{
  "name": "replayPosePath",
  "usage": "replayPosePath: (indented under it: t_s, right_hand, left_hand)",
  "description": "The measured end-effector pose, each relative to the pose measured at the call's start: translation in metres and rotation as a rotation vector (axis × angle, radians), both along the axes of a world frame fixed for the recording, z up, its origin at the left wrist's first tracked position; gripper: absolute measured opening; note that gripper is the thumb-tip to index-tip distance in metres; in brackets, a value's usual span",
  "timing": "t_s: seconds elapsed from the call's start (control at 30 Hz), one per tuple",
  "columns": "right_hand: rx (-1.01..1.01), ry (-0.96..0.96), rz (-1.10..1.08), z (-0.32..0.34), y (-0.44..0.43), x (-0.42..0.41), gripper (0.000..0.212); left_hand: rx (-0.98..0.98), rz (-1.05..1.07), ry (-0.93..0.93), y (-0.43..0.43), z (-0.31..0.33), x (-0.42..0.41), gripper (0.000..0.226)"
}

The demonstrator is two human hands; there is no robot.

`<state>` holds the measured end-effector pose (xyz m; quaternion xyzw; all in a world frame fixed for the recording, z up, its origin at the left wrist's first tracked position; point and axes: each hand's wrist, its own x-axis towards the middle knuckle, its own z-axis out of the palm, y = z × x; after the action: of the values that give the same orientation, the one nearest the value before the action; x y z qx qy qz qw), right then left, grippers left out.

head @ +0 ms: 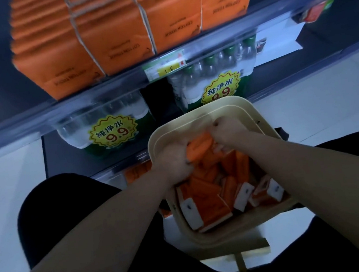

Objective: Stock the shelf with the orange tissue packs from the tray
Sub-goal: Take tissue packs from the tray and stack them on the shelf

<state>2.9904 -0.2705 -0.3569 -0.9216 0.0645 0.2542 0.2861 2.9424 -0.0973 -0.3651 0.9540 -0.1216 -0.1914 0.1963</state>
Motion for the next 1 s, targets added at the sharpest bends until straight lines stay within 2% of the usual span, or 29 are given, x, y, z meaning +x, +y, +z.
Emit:
replayPosePath:
  t_s: [0.07, 0.13, 0.2, 0.3, 0.47, 0.63, 0.77, 0.87, 0.93, 1.0]
  right_hand:
    - [-0.083, -0.1, 0.129, 0.003, 0.005, -0.004, 0.037]
    - [-0.084, -0.161, 0.262, 0.002, 0.008, -0.009, 0.038]
    - [-0.131, -0.159, 0.375, -0.006, 0.014, -0.011, 0.043]
    - [-0.311, -0.113, 0.569, -0.029, 0.031, -0.01, 0.044]
    - [-0.439, -0.09, 0.819, -0.061, 0.059, -0.01, 0.051]
    - [-0.517, -0.126, 0.998, -0.082, 0.079, -0.007, 0.056]
    - [-0.521, 0.033, 1.017, -0.094, 0.071, -0.01, 0.048]
    - [-0.577, -0.139, 0.968, -0.1, 0.069, -0.007, 0.042]
    - [-0.608, -0.235, 0.936, -0.103, 0.073, 0.003, 0.046]
    - [-0.598, -0.222, 0.961, -0.11, 0.078, 0.01, 0.053]
  left_hand:
    - [0.031, 0.056, -0.016, 0.018, 0.013, 0.003, 0.052]
    - [0.033, 0.149, 0.009, 0.04, 0.029, 0.009, 0.058]
    - [0.003, 0.242, 0.05, 0.064, 0.043, 0.016, 0.054]
    - [-0.099, 0.38, 0.12, 0.098, 0.056, 0.02, 0.046]
    - [-0.225, 0.6, 0.237, 0.127, 0.047, 0.018, 0.054]
    - [-0.257, 0.594, 0.253, 0.124, 0.033, 0.021, 0.035]
    - [-0.232, 0.554, 0.309, 0.122, 0.034, 0.032, 0.035]
    - [-0.214, 0.557, 0.349, 0.122, 0.035, 0.04, 0.037]
    - [-0.203, 0.557, 0.367, 0.122, 0.034, 0.043, 0.037]
    - [-0.197, 0.556, 0.376, 0.122, 0.032, 0.045, 0.038]
